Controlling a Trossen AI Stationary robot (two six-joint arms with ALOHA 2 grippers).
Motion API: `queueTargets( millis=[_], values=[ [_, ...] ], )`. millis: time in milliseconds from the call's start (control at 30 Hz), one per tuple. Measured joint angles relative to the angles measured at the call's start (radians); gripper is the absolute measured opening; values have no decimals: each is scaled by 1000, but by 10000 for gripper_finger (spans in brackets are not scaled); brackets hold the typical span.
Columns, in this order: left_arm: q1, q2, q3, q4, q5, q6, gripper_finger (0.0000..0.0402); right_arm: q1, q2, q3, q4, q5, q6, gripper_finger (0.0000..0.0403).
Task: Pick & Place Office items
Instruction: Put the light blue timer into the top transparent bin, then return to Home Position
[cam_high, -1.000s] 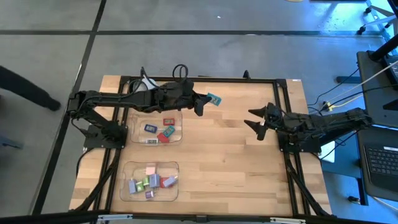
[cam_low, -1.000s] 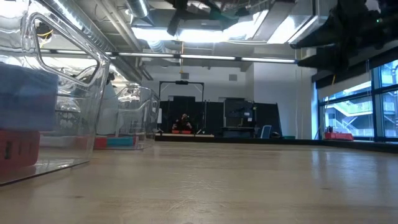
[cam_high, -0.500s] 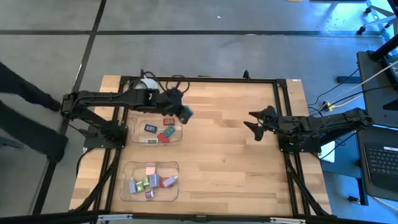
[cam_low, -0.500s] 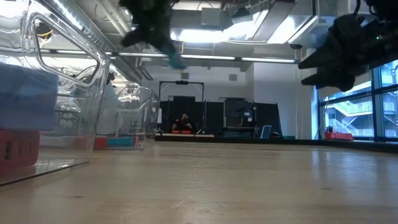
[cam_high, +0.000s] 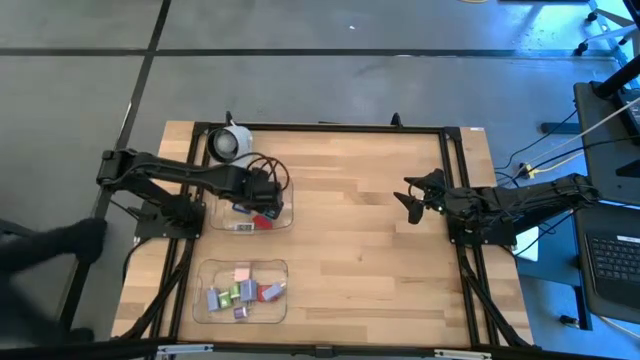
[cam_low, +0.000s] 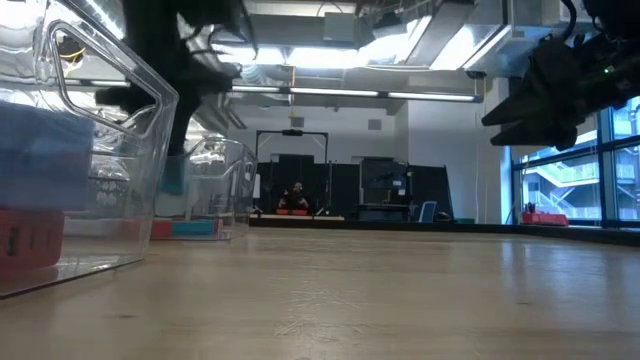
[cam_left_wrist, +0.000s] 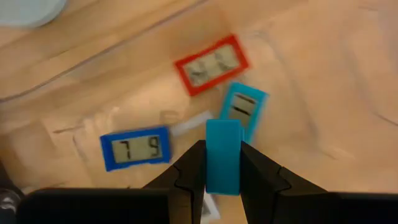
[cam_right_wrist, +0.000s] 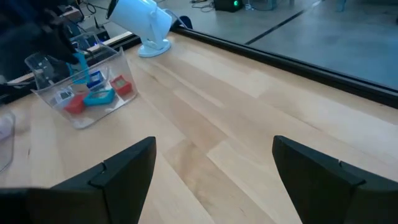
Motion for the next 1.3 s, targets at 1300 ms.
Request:
queueTargets(
  millis=[1300],
  values=[
    [-25,-52,184,10,-1,230,178,-1,0,0,-3,-38,-118,322]
  ],
)
